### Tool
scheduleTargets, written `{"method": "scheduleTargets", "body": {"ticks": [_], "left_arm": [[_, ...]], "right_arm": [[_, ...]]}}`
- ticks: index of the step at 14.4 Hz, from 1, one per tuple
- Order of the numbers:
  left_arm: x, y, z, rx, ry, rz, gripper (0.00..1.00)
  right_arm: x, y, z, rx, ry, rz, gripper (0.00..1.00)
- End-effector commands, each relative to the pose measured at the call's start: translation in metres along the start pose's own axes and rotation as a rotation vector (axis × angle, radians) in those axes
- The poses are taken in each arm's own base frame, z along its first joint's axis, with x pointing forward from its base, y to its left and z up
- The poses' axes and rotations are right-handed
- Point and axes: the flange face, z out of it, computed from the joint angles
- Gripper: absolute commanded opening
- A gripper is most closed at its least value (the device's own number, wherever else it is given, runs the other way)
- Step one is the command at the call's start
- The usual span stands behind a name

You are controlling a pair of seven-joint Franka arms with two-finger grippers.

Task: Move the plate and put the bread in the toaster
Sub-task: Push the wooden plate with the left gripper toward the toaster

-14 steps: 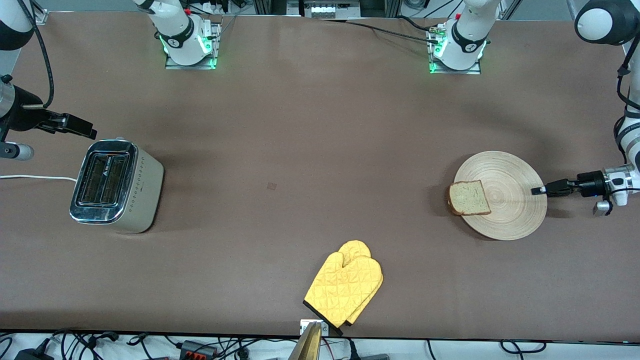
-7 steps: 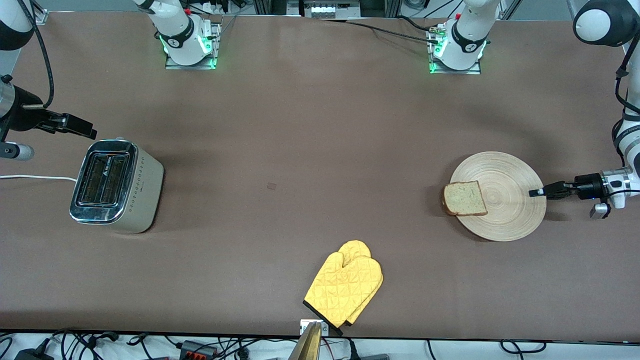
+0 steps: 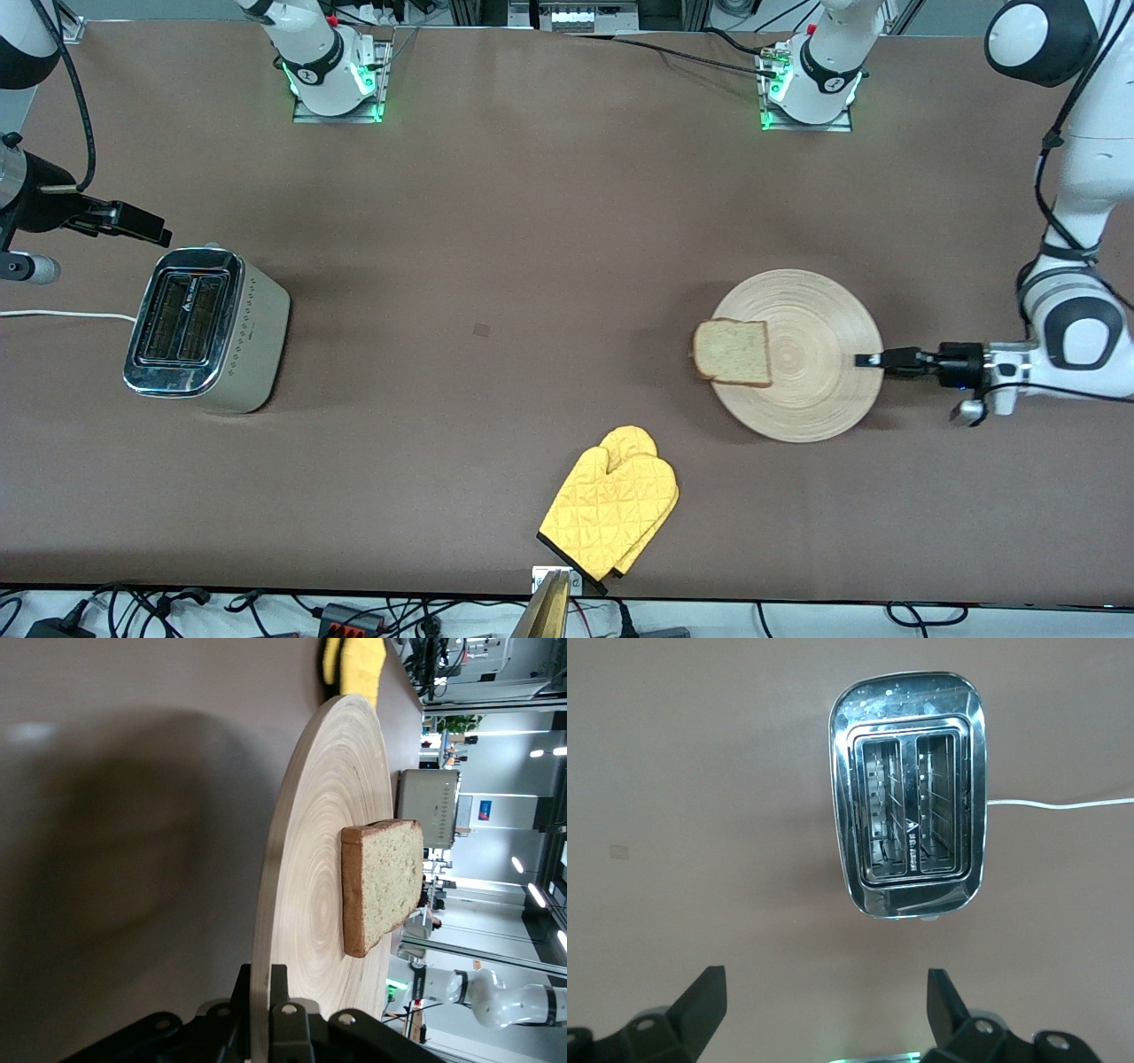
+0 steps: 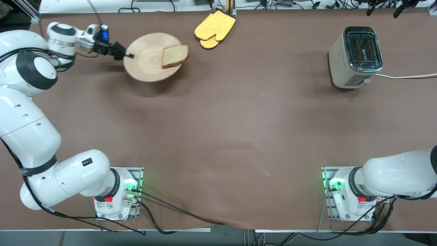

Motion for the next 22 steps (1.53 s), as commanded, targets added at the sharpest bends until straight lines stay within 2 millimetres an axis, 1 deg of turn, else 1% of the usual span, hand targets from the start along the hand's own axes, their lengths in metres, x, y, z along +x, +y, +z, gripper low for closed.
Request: {"method": "scheduleTargets", "body": {"ticks": [1, 3, 4, 5, 6, 7, 8, 11, 12, 14, 15, 16, 17, 19, 20, 21, 22], "left_arm": [[0.013, 0.034, 0.061, -0.057, 0.01, 0.004, 0.01], [0.018, 0.053, 0.114, -0.075, 0.026, 0.014, 0.01], [0.019, 0.066, 0.144, -0.072, 0.035, 0.019, 0.01], [0.014, 0.071, 0.175, -0.048, 0.045, 0.015, 0.01], [0.004, 0.077, 0.208, -0.02, 0.06, 0.004, 0.01], [-0.005, 0.081, 0.229, -0.01, 0.062, 0.009, 0.01], [-0.018, 0.079, 0.248, -0.003, 0.046, 0.005, 0.01], [-0.022, 0.103, 0.294, 0.012, 0.014, 0.047, 0.01], [-0.025, 0.112, 0.316, 0.018, 0.008, 0.051, 0.01], [-0.037, 0.134, 0.371, 0.013, 0.022, 0.024, 0.01], [-0.042, 0.144, 0.395, 0.017, 0.038, 0.033, 0.01], [-0.048, 0.146, 0.413, 0.021, 0.041, 0.04, 0.01], [-0.05, 0.145, 0.418, 0.021, 0.038, 0.056, 0.01], [-0.054, 0.139, 0.419, 0.021, 0.034, 0.076, 0.01], [-0.054, 0.139, 0.419, 0.021, 0.033, 0.079, 0.2], [-0.053, 0.138, 0.418, 0.019, 0.038, 0.073, 0.68], [-0.051, 0.135, 0.413, 0.016, 0.045, 0.068, 1.0]], "right_arm": [[0.0, -0.003, -0.005, 0.016, -0.003, 0.008, 1.0], [-0.001, -0.004, -0.005, 0.014, -0.005, 0.007, 1.0], [-0.001, -0.004, -0.005, 0.015, -0.005, 0.007, 1.0], [0.0, -0.003, -0.004, 0.015, -0.006, 0.008, 1.0], [0.0, -0.004, -0.005, 0.018, -0.005, 0.008, 1.0], [-0.001, -0.004, -0.004, 0.02, -0.007, 0.006, 1.0], [0.0, -0.003, -0.004, 0.02, -0.007, 0.009, 1.0], [-0.001, -0.004, -0.004, 0.021, -0.009, 0.006, 1.0], [-0.001, -0.003, -0.004, 0.021, -0.009, 0.008, 1.0], [0.0, -0.002, -0.004, 0.021, -0.009, 0.008, 1.0], [-0.001, -0.003, -0.004, 0.021, -0.009, 0.008, 1.0], [-0.002, -0.006, -0.006, 0.021, -0.006, 0.005, 1.0], [-0.002, -0.006, -0.006, 0.021, -0.006, 0.006, 1.0], [-0.002, -0.006, -0.006, 0.021, -0.006, 0.005, 1.0], [-0.002, -0.006, -0.006, 0.021, -0.006, 0.006, 1.0], [-0.002, -0.006, -0.007, 0.02, -0.003, 0.006, 1.0], [-0.002, -0.007, -0.007, 0.019, -0.004, 0.002, 1.0]]}}
